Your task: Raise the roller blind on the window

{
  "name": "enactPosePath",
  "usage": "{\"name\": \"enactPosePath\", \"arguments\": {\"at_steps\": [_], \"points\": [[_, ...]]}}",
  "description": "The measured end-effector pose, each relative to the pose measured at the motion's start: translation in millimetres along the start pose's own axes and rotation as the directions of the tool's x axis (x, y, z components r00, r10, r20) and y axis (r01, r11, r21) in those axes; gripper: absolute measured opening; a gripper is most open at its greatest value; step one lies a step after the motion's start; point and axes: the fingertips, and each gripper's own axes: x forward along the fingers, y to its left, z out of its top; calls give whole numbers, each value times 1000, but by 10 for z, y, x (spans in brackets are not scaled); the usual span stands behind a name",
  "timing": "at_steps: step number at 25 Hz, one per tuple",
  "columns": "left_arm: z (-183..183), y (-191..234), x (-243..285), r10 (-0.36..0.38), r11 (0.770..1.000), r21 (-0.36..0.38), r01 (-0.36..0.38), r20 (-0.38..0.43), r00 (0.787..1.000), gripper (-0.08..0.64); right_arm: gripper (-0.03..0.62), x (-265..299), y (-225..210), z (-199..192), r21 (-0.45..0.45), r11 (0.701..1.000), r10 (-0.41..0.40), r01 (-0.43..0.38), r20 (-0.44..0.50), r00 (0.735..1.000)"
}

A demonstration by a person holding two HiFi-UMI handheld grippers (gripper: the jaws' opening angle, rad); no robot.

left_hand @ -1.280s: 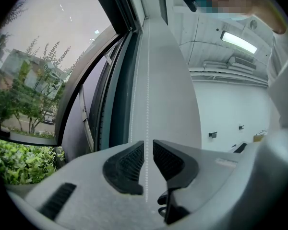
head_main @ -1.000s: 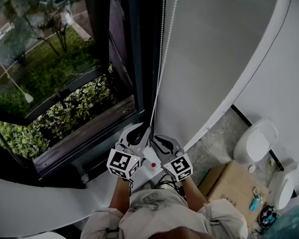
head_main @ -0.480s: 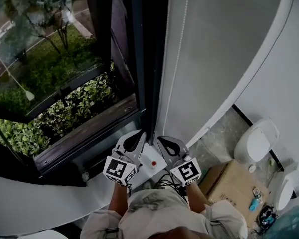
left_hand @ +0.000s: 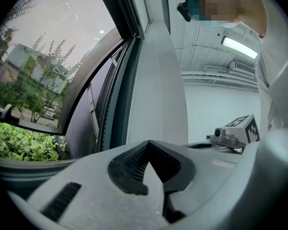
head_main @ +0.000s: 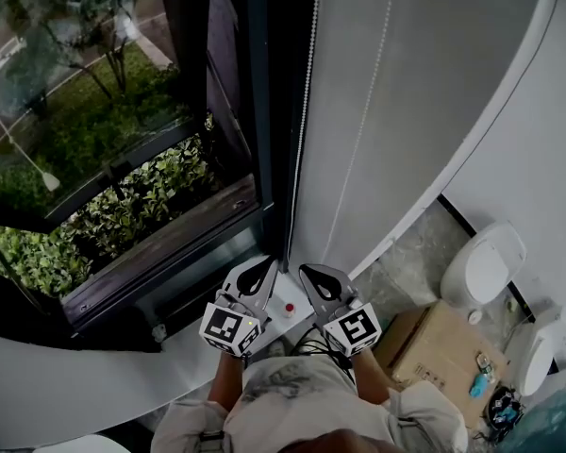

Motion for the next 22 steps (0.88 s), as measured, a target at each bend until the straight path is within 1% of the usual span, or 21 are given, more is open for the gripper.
{"name": "enactPosePath", "arguments": {"at_steps": [8, 22], "points": [[-19, -3, 29, 9, 1000, -2, -9, 1, 1000, 6, 6, -19, -29, 55, -4, 1000, -5, 5, 19, 1000], [1, 58, 43, 25, 1000, -7, -25, 5, 1000, 6, 8, 32, -29, 84, -17, 1000, 0, 0, 14, 1000]]}}
